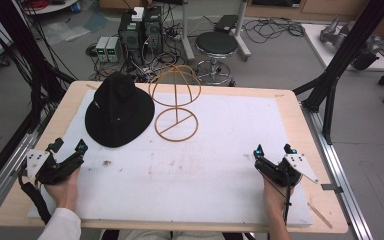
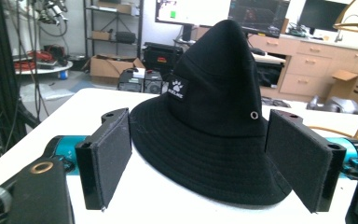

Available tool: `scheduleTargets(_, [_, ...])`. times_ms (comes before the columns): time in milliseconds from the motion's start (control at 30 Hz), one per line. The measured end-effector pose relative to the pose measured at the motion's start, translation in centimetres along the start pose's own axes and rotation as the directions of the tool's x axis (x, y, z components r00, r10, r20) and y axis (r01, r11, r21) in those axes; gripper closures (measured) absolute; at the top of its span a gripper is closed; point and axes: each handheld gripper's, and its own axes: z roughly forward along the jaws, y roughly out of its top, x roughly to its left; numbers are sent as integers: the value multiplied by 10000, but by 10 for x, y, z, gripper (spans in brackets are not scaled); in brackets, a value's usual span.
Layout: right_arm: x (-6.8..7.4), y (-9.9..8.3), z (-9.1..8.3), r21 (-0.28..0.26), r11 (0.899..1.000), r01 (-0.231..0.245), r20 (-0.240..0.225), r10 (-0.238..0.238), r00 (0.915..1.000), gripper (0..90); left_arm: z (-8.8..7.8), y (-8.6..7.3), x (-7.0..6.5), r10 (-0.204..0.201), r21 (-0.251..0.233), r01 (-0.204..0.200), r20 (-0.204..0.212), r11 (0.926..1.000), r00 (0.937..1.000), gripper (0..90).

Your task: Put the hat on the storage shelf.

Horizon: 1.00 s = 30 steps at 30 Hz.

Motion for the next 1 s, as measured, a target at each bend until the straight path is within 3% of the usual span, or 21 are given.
scheduleTargets(200, [0, 0, 0, 39, 10000, -7, -40, 7, 10000, 58, 2, 12, -2, 446, 99, -446, 24, 9990, 9990, 230])
scheduleTargets(333, [0, -1, -1, 29, 10000, 25, -52, -25, 10000, 59, 2, 23, -6, 445, 300, -453, 262, 9985, 9987, 231])
scheduleTargets(567, [1, -1, -2, 19, 10000, 56, -65, -56, 10000, 59, 7, 41, -15, 788, 465, -811, 489, 9956, 9957, 231])
scheduleTargets(767, [2, -1, 0, 55, 10000, 18, -94, -18, 10000, 59, 26, 51, -15, 1, 533, -23, 418, 9986, 9991, 231])
scheduleTargets(833, [2, -1, 0, 62, 10000, 19, -106, -18, 9999, 59, 32, 54, -16, 31, 572, -48, 306, 9984, 9995, 231])
scheduleTargets(1000, [3, -1, 1, 50, 10000, 44, -132, -43, 9999, 59, 56, 66, -25, 368, 966, -416, 514, 9945, 9980, 231])
